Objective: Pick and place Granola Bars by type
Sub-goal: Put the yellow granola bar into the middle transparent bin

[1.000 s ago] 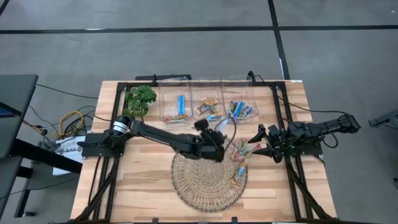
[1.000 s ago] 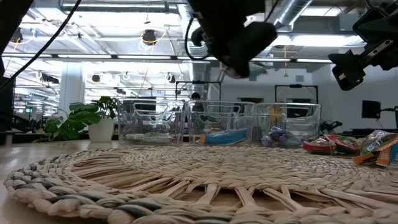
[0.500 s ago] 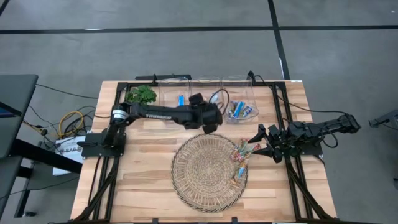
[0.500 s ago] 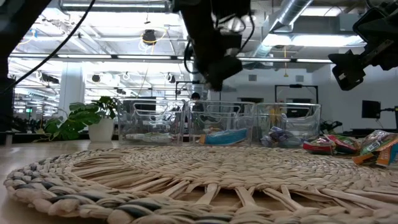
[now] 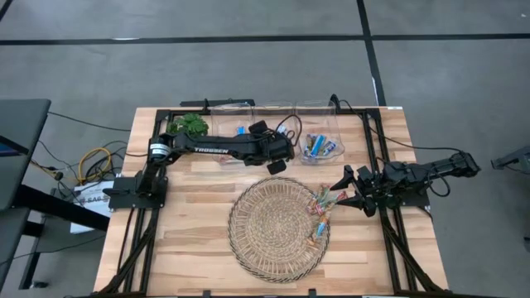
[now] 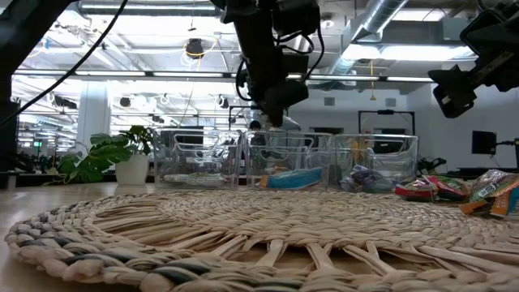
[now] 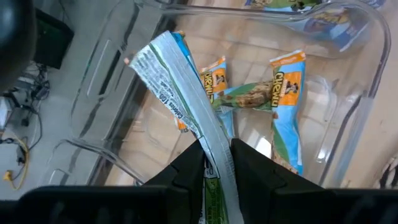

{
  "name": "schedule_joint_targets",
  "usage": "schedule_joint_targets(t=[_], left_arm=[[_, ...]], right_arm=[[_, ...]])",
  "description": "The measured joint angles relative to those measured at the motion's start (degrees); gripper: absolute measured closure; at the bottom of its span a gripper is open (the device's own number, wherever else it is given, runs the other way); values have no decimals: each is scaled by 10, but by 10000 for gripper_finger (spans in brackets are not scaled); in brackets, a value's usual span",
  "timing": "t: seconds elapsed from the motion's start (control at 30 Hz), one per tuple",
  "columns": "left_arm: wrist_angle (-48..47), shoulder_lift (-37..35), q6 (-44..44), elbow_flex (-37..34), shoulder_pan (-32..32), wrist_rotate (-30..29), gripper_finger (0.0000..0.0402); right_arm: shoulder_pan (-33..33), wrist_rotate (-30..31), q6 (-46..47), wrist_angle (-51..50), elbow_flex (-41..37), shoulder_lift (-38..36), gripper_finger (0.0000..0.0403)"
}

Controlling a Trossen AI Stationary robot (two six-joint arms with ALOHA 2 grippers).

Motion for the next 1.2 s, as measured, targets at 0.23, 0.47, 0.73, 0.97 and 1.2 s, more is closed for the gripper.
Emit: schedule_joint_targets(t=[0.23,0.47,0.73,0.97,1.2], left_arm=[[-1,0,7,0,0,-2,274],[-4,0,2,0,0,-5,208],[-14,0,9,0,-6,-31,183],[-13,-8,12,-1,-40,-62,182],[4,-25,13,0,-102,-65,182]], right_arm=[[0,0,0,0,0,0,132],[0,0,0,0,0,0,132],[0,0,0,0,0,0,132],[0,0,0,0,0,0,132],[0,0,0,1,0,0,132]])
